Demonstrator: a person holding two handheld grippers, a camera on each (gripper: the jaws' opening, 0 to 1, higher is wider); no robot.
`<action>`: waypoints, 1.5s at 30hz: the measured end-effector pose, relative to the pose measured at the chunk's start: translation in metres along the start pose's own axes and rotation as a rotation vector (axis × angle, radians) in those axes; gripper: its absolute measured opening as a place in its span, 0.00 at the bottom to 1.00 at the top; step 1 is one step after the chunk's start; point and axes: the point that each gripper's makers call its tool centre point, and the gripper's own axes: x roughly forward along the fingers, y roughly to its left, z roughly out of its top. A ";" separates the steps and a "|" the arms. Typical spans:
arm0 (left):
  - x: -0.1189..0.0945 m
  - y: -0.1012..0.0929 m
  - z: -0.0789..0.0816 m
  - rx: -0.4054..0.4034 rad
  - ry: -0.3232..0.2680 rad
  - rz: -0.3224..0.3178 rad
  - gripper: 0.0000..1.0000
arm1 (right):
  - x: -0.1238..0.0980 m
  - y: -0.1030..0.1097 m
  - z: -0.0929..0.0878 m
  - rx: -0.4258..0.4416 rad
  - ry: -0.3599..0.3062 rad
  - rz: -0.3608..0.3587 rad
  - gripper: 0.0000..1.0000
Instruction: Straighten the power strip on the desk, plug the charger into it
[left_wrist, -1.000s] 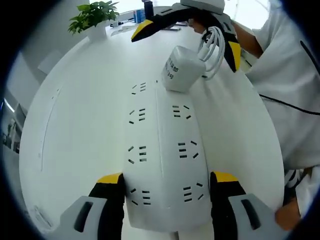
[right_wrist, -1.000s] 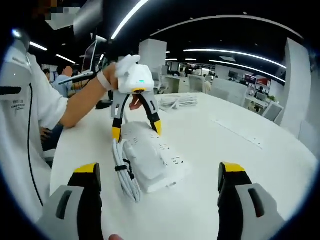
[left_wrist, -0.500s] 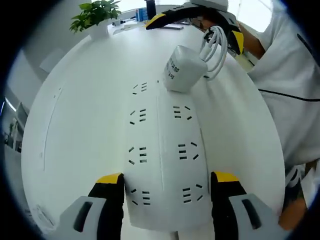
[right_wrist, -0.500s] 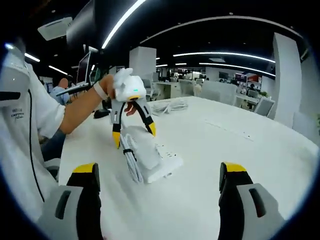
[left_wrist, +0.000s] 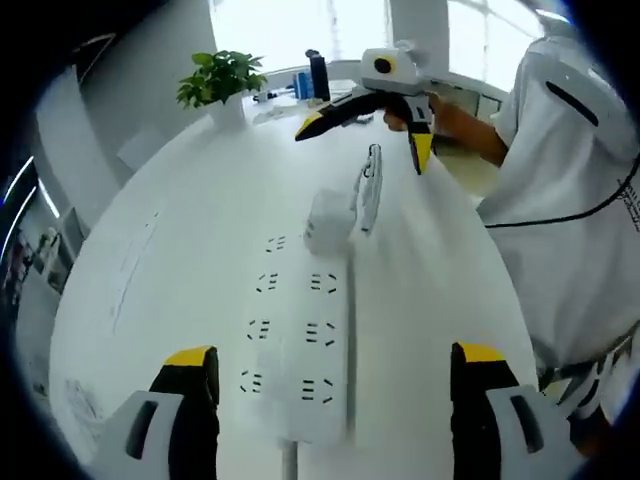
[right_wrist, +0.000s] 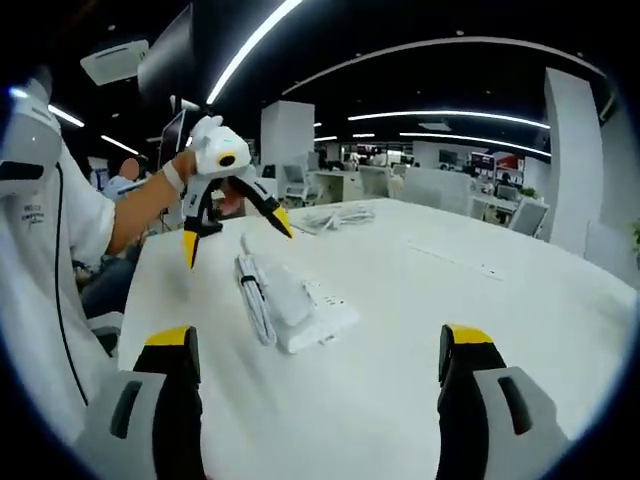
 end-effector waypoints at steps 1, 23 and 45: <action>-0.004 -0.003 0.002 -0.009 -0.025 0.015 0.96 | -0.002 0.000 0.001 0.001 -0.003 0.000 0.97; -0.036 -0.041 -0.012 -0.531 -0.443 0.374 0.96 | -0.043 0.008 -0.006 -0.022 0.047 -0.057 0.97; -0.037 -0.103 -0.059 -0.699 -0.318 0.504 0.96 | -0.047 0.036 -0.019 -0.029 0.098 -0.093 0.97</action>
